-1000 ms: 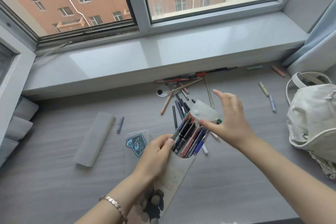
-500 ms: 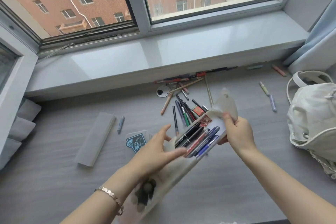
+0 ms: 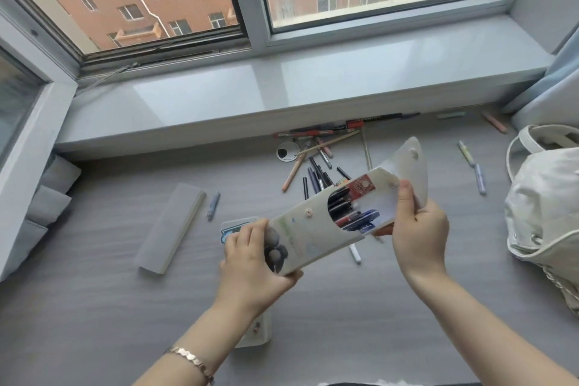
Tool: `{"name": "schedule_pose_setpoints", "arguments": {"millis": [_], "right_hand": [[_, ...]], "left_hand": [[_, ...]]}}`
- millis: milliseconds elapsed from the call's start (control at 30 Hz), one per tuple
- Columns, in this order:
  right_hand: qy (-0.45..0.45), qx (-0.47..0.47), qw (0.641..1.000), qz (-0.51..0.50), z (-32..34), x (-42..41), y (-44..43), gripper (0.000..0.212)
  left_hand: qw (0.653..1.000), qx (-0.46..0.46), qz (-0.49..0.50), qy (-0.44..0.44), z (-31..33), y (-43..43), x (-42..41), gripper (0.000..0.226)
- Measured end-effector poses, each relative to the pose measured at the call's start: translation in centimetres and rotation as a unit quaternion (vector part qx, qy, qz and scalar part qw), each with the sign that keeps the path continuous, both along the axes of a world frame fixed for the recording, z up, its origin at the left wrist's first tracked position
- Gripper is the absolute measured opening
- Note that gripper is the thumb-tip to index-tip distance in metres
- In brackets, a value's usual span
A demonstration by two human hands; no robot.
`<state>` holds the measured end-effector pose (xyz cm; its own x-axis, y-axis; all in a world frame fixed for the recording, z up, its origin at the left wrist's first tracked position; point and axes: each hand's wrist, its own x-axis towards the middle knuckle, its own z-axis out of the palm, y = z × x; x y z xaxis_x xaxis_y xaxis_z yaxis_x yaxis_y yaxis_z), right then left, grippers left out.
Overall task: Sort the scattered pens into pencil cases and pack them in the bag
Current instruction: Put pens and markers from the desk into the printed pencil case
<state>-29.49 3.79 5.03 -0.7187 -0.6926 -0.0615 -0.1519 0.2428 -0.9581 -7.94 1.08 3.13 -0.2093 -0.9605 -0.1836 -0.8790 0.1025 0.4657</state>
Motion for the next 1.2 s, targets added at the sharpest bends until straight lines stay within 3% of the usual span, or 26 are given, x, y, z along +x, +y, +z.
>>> {"name": "schedule_pose_setpoints", "arguments": {"millis": [167,233,300,367,433,533,600,667,767,933,1100,1200], "right_hand": [[-0.004,0.015,0.996,0.09,0.1,-0.6,-0.3,0.035],[0.131,-0.022,0.991,0.031,1.0,-0.8,-0.1,0.042],[0.315,-0.183,0.93,0.048,2.2,-0.4,0.4,0.027],[0.341,-0.249,0.881,0.215,2.3,1.2,1.1,0.011],[0.283,-0.174,0.884,0.328,1.5,2.9,1.2,0.02],[0.244,0.009,0.918,0.312,-0.5,3.7,1.2,0.053],[0.211,0.059,0.927,0.303,-0.8,3.7,1.0,0.059],[0.232,0.085,0.922,0.299,-0.7,4.4,1.0,0.063],[0.271,0.092,0.92,0.266,-0.9,5.2,1.1,0.059],[0.358,-0.059,0.913,0.187,1.0,0.6,-0.1,0.029],[0.345,0.049,0.905,0.243,0.2,-4.2,-1.7,0.055],[0.387,0.062,0.889,0.239,-1.0,-5.9,-1.9,0.044]], "left_hand": [[0.999,-0.032,0.012,-0.03,0.0,0.5,-0.5,0.085],[0.997,-0.022,0.007,-0.077,0.1,0.5,-0.5,0.085],[0.994,-0.019,0.003,-0.108,0.2,0.5,-0.8,0.082],[0.992,-0.013,0.007,-0.123,0.4,0.3,-1.2,0.081],[0.991,-0.013,0.014,-0.129,0.5,0.3,-1.4,0.082],[0.99,-0.021,0.015,-0.136,0.6,0.2,-1.5,0.083],[0.99,-0.027,0.009,-0.141,0.7,0.2,-1.8,0.082],[0.99,-0.026,0.002,-0.14,0.6,0.5,-2.2,0.081],[0.991,-0.022,0.003,-0.131,0.5,0.7,-2.6,0.082],[0.992,-0.01,-0.003,-0.124,0.5,0.2,-1.7,0.084],[0.989,-0.008,-0.042,-0.14,0.7,-0.7,-0.3,0.087],[0.987,-0.018,-0.064,-0.147,0.4,-1.1,0.6,0.088]]}}
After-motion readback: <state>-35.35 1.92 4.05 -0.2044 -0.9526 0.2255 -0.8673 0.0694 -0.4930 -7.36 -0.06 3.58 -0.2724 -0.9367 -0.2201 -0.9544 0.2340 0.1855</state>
